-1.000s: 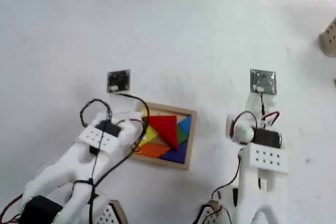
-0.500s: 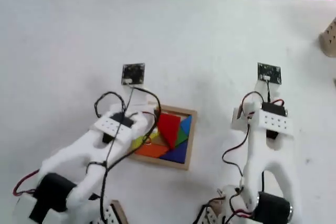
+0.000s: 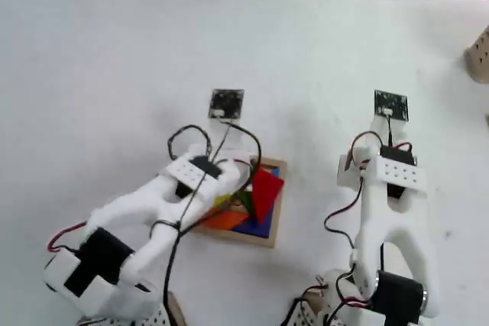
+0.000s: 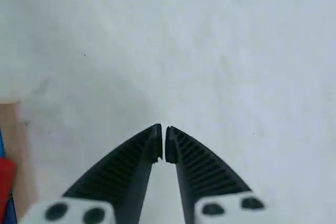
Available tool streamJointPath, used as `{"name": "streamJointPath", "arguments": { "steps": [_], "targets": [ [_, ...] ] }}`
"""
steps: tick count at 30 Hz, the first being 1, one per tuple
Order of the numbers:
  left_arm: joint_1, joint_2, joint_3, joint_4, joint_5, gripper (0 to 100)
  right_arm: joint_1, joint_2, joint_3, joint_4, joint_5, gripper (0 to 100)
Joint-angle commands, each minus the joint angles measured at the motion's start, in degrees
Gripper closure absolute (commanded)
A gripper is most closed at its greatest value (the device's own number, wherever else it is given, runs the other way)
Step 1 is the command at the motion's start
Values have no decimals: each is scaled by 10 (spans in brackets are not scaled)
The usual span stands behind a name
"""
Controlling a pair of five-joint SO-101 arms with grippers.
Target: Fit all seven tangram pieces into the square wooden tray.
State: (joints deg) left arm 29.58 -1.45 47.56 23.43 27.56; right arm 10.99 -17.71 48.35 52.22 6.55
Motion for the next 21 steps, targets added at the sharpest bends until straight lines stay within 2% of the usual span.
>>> {"name": "streamJointPath", "arguments": {
  "steps": [1,9,12,15,21],
  "targets": [
    [23,0,-42,-4,2,976,2,-2,-23,-11,-1,979],
    [-29,-4,-77,-4,2,976,0,5,-21,-18,-3,979],
    [-29,-28,-76,-4,2,976,0,23,-30,-21,-3,979],
    [15,-80,-66,11,2,976,3,47,-49,-19,-4,979],
    [162,-140,-6,11,2,976,16,90,-77,-11,-5,979]
  ]
}}
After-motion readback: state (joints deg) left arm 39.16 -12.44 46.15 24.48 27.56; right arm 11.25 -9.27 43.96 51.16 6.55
